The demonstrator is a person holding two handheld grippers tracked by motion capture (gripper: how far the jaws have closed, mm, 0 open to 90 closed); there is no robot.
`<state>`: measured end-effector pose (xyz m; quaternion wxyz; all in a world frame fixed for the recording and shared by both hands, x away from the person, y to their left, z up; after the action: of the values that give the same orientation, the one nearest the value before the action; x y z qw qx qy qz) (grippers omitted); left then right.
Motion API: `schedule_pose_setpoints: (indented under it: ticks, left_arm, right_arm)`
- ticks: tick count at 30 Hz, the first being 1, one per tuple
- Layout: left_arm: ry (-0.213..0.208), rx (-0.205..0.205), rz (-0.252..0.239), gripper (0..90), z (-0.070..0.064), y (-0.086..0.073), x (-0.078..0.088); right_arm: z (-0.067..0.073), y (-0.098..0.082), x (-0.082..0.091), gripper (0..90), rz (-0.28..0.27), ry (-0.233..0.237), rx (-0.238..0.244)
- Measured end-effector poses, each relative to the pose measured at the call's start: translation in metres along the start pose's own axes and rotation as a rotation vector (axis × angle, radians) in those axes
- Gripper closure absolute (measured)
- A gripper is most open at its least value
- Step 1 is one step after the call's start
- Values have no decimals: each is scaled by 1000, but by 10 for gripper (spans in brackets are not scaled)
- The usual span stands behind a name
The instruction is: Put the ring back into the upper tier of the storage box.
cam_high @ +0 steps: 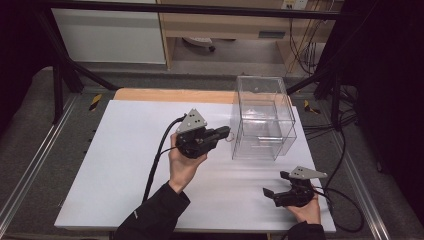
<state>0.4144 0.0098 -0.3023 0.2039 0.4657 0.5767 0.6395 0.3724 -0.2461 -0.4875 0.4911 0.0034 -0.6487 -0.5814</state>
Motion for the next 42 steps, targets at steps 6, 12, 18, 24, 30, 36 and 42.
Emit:
schedule_pose_setpoints:
  ticks: [6,12,18,24,30,36,42]
  left_arm:
    - [1,-2,-10,878,-1,9,-3]
    - [3,-3,-13,878,0,15,-6]
    - [7,4,-14,878,1,19,-12]
    - [6,7,-9,878,1,23,-19]
    - [9,3,-4,878,-1,28,-25]
    - [6,-3,-2,878,-4,31,-31]
    - [5,-7,1,878,-6,34,-38]
  right_arm:
    - [0,0,0,5,-1,1,0]
    - [0,0,0,5,0,2,-1]
    - [0,0,0,5,1,2,-1]
    - [0,0,0,5,-1,3,0]
    - [0,0,0,5,0,3,-1]
    - [0,0,0,5,1,3,-1]
    - [0,0,0,5,0,3,0]
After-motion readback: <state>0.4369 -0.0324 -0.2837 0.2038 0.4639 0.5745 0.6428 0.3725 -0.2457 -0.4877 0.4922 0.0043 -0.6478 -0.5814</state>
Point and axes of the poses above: each handheld gripper's, and its own axes: x roughly backward along the jaws, y roughly out of its top, z roughly to its left, the point moved 6 cm from there along -x, roughly forward along the jaws, and after that the axes turned 6 degrees about z, right-handed, at the moved point
